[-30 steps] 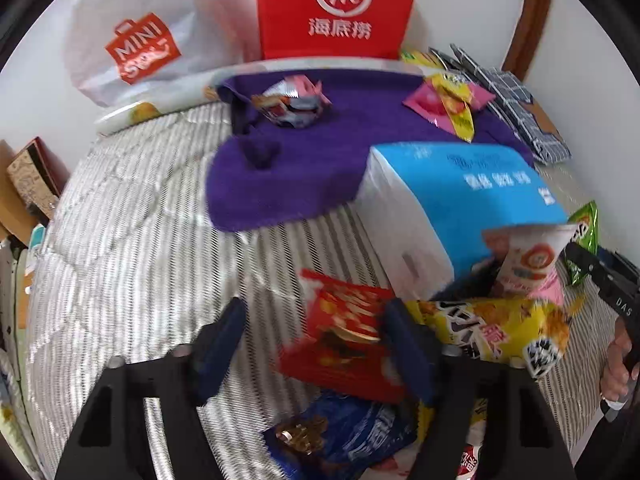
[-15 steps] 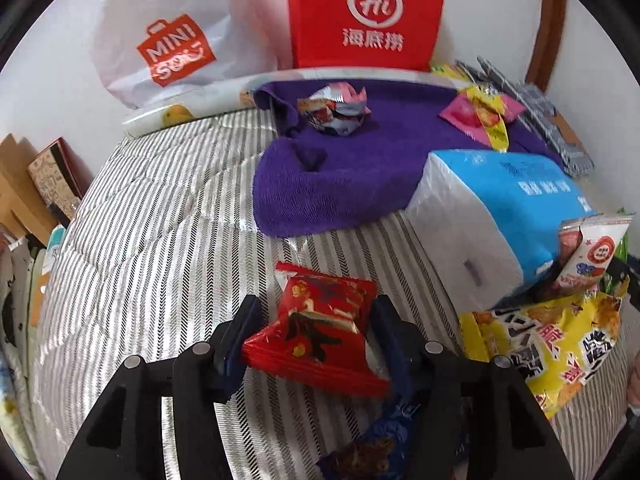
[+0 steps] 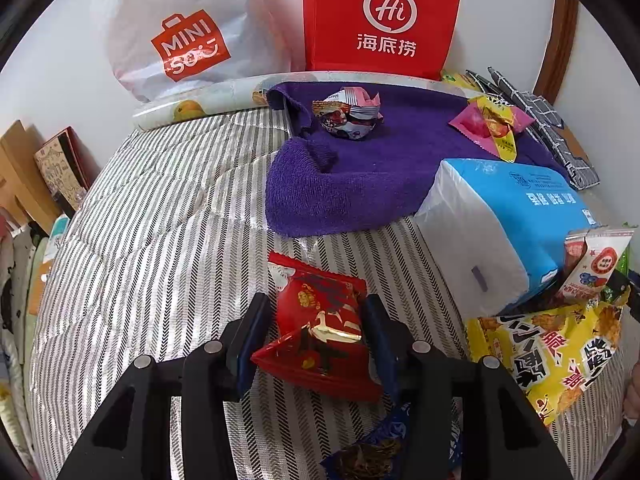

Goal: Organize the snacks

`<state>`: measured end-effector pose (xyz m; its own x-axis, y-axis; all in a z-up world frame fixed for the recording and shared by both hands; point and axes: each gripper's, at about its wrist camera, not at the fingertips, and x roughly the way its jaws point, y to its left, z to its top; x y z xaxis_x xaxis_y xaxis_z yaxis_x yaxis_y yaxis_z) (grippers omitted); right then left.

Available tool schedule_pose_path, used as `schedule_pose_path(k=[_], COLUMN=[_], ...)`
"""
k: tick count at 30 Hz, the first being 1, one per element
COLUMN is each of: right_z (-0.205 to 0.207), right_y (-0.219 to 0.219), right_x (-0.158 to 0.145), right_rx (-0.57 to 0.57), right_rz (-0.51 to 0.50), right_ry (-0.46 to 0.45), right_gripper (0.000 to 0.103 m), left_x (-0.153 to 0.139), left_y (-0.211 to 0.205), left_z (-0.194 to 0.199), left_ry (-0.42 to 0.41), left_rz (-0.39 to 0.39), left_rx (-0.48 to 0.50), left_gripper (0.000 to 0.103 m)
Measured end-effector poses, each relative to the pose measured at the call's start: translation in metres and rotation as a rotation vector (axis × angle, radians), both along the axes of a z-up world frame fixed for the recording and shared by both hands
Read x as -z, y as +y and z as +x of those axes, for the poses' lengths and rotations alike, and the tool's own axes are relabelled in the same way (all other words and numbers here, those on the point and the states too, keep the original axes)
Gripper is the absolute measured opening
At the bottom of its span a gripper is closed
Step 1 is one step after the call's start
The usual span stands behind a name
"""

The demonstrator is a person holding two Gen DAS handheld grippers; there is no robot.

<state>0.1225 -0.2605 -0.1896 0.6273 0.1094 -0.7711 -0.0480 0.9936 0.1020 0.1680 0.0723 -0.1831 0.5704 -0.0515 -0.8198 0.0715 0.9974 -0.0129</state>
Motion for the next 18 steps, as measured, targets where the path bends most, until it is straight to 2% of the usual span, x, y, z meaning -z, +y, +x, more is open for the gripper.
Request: schedule_pose_path(k=[6, 14, 18], right_z=[-0.0002, -0.0034, -0.0051], right_y=[0.0014, -0.0004, 0.0002], right_x=[0.0004, -0.0017, -0.0049], right_rx=[0.001, -0.005, -0.014], right_rz=[-0.014, 0.002, 0.007], right_ry=[-0.004, -0.023, -0.035], right_gripper=[0.049, 0.044, 0.043], left_x=[0.0001, -0.0037, -0.0094], left_y=[-0.0006, 0.0062, 0.0088], left_z=[0.0005, -0.0026, -0.006], left_ry=[0.002, -0.016, -0.048], left_rz=[0.006, -0.038, -0.046], left_rx=[-0.01, -0.004, -0.014], left_gripper=[0.05, 0.036, 0.035])
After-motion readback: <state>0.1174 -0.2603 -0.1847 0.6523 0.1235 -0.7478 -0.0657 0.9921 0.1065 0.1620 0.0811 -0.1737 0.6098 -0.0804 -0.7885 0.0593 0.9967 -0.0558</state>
